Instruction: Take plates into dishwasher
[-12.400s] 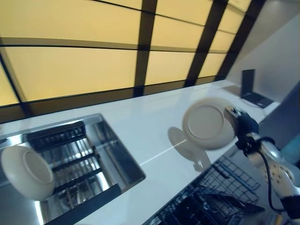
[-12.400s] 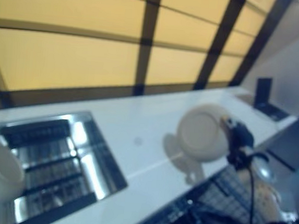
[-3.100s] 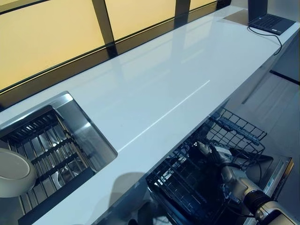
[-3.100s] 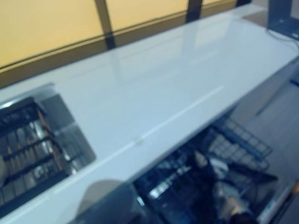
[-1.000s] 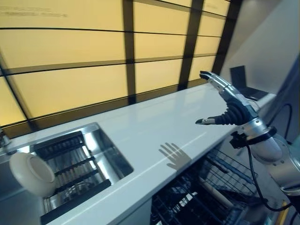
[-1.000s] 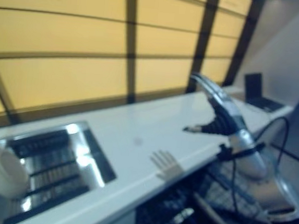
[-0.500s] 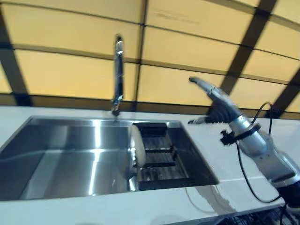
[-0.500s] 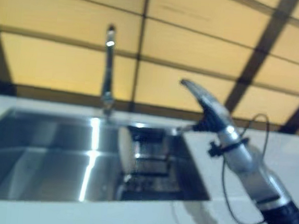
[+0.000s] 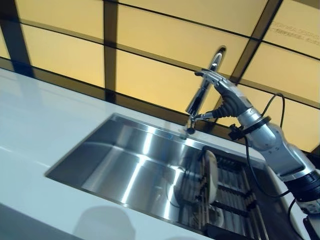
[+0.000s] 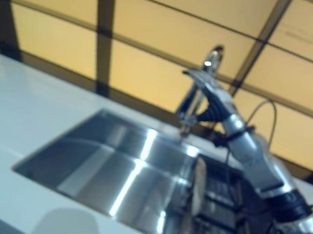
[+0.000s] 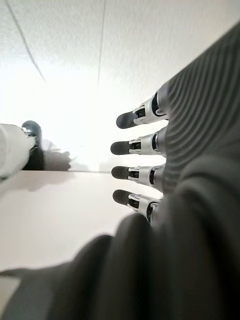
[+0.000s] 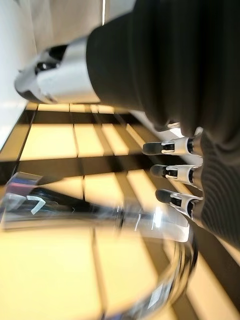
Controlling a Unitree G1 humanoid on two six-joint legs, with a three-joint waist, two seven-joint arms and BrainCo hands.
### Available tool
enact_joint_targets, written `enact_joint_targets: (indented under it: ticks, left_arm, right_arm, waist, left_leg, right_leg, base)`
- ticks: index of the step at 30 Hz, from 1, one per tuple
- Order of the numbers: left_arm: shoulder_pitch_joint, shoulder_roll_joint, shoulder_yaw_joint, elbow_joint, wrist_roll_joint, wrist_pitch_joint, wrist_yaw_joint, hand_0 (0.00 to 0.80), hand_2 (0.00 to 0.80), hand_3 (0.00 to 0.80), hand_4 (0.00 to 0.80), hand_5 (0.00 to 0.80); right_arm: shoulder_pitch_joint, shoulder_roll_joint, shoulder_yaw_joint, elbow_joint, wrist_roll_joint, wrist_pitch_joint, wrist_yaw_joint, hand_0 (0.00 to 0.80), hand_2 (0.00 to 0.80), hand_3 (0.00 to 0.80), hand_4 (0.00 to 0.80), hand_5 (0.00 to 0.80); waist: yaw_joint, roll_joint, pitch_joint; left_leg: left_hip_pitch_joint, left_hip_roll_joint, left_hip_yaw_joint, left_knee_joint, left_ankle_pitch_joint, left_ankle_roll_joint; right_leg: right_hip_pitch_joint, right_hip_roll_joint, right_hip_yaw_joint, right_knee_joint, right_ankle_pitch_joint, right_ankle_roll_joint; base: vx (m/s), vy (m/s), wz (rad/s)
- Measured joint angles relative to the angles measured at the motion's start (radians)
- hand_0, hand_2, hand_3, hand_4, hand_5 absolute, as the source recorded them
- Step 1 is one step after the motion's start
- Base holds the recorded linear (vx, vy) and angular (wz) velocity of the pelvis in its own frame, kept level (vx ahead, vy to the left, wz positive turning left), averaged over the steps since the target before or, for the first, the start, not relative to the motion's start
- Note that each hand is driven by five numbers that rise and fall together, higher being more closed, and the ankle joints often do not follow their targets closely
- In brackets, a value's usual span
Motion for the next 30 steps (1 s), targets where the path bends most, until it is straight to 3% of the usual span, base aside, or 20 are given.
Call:
enact_joint_targets:
  ticks: [2, 7, 17, 22, 25, 30]
  left_arm:
    - [0.030, -0.011, -0.002, -0.012, 0.000, -0.006, -0.002, 0.000, 0.000, 0.000, 0.000, 0.000]
    - [0.048, -0.088, -0.035, -0.077, -0.003, -0.009, -0.008, 0.000, 0.000, 0.000, 0.000, 0.000]
    - [0.052, -0.087, -0.077, -0.109, -0.009, -0.008, -0.009, 0.000, 0.000, 0.000, 0.000, 0.000]
    - [0.054, -0.087, -0.076, -0.109, -0.020, -0.007, -0.010, 0.000, 0.000, 0.000, 0.000, 0.000]
    - [0.054, -0.086, -0.076, -0.111, -0.020, -0.005, -0.013, 0.000, 0.000, 0.000, 0.000, 0.000]
    - [0.054, -0.083, -0.081, -0.112, -0.019, -0.004, -0.023, 0.000, 0.000, 0.000, 0.000, 0.000]
  right_arm:
    - [-0.013, -0.076, 0.046, -0.004, -0.030, -0.004, 0.005, 0.000, 0.000, 0.000, 0.000, 0.000]
    - [-0.066, -0.152, 0.111, 0.022, -0.029, -0.002, 0.028, 0.000, 0.000, 0.000, 0.000, 0.000]
    - [-0.065, -0.152, 0.114, 0.020, -0.108, -0.055, 0.069, 0.000, 0.000, 0.000, 0.000, 0.000]
    - [-0.067, -0.212, 0.147, 0.021, -0.205, -0.138, 0.111, 0.000, 0.000, 0.000, 0.000, 0.000]
    - [-0.081, -0.275, 0.190, 0.022, -0.287, -0.221, 0.133, 0.000, 0.000, 0.000, 0.000, 0.000]
    - [-0.142, -0.290, 0.277, 0.035, -0.356, -0.338, 0.149, 0.000, 0.000, 0.000, 0.000, 0.000]
  waist:
    - [-0.003, 0.009, -0.014]
    - [-0.008, 0.026, -0.024]
    - [-0.010, 0.038, -0.065]
    - [-0.011, 0.050, -0.071]
    - [-0.014, 0.052, -0.072]
    - [-0.033, 0.052, -0.073]
  left_leg:
    - [0.021, 0.006, -0.014, -0.038, 0.016, -0.006]
    - [0.065, 0.032, -0.007, -0.145, 0.081, -0.027]
    - [0.066, 0.052, -0.003, -0.171, 0.082, -0.027]
    - [0.067, 0.052, 0.009, -0.175, 0.085, -0.024]
    - [0.069, 0.052, 0.010, -0.175, 0.085, -0.024]
    - [0.082, 0.056, 0.013, -0.177, 0.082, -0.027]
  right_leg:
    - [0.022, 0.012, -0.013, -0.024, 0.000, -0.004]
    - [0.013, 0.039, -0.017, -0.026, 0.006, -0.022]
    - [0.007, 0.045, -0.039, -0.027, -0.003, -0.029]
    - [0.000, 0.042, -0.039, -0.027, 0.001, -0.024]
    - [0.001, 0.042, -0.039, -0.028, 0.001, -0.024]
    - [0.011, 0.044, -0.039, -0.028, 0.001, -0.024]
  base:
    - [-0.008, -0.194, 0.21]
    - [-0.035, -0.116, -0.01]
    - [-0.020, -0.024, -0.01]
    - [-0.001, 0.007, -0.07]
    - [0.000, 0.000, 0.00]
    - [0.001, -0.001, -0.01]
